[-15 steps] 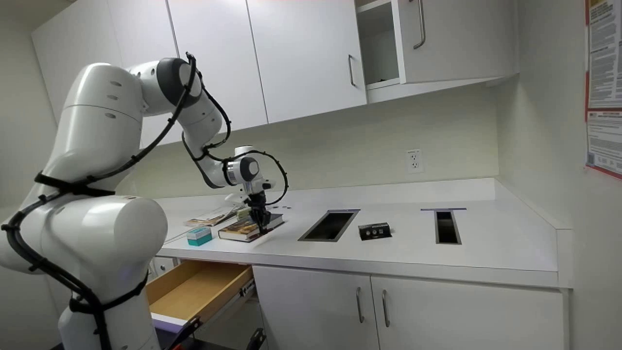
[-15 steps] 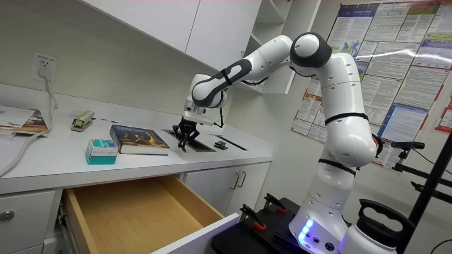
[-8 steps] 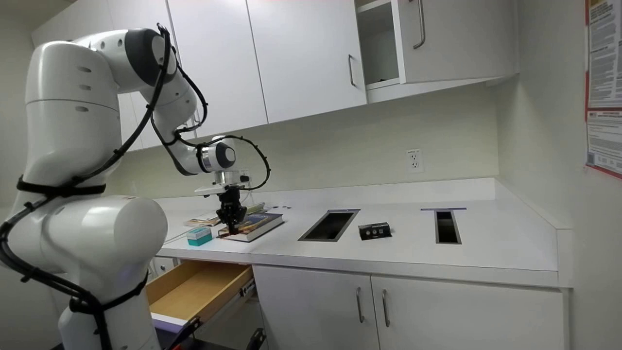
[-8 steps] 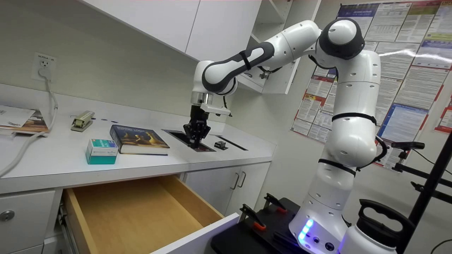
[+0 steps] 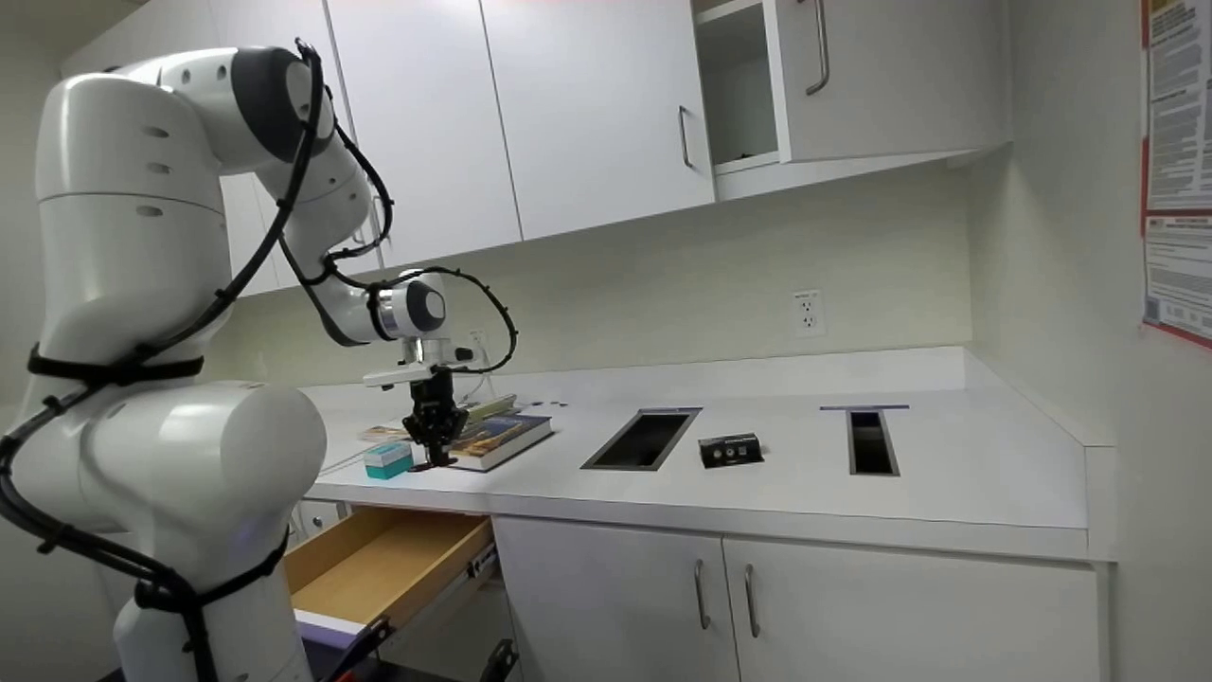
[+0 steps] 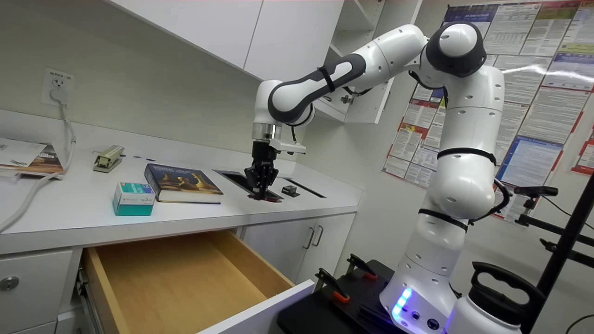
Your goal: Open the drawer,take out the brown card,put it back and put it on the counter and close it
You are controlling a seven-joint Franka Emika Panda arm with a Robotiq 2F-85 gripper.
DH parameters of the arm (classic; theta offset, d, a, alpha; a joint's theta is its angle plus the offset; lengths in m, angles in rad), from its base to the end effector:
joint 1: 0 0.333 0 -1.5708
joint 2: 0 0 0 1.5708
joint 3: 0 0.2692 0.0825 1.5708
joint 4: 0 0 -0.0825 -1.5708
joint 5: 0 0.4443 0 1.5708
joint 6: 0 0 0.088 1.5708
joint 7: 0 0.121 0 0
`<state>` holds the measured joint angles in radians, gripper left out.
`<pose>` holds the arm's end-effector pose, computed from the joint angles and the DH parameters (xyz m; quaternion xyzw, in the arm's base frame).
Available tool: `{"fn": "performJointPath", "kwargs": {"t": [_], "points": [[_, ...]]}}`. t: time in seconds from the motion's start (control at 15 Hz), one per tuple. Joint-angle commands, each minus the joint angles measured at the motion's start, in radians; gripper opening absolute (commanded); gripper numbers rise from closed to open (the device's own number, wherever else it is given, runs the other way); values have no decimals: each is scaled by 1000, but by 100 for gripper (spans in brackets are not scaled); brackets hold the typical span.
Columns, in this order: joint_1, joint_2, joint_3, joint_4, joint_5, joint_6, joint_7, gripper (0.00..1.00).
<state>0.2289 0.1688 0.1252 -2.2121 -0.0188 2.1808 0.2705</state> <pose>0.5202 0.1936 0.1842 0.9939 0.0479 -0.0954 0.0272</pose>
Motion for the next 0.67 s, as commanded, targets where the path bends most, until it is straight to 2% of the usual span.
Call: {"fn": "performJointPath", "kwargs": {"t": [0.0,0.33,0.6], "points": [[-4,9,29,2,-36,22,-138,5],[20,-26,87,-67,-90,54,-297,4],[57,14,130,-118,-196,156,-347,5]]}}
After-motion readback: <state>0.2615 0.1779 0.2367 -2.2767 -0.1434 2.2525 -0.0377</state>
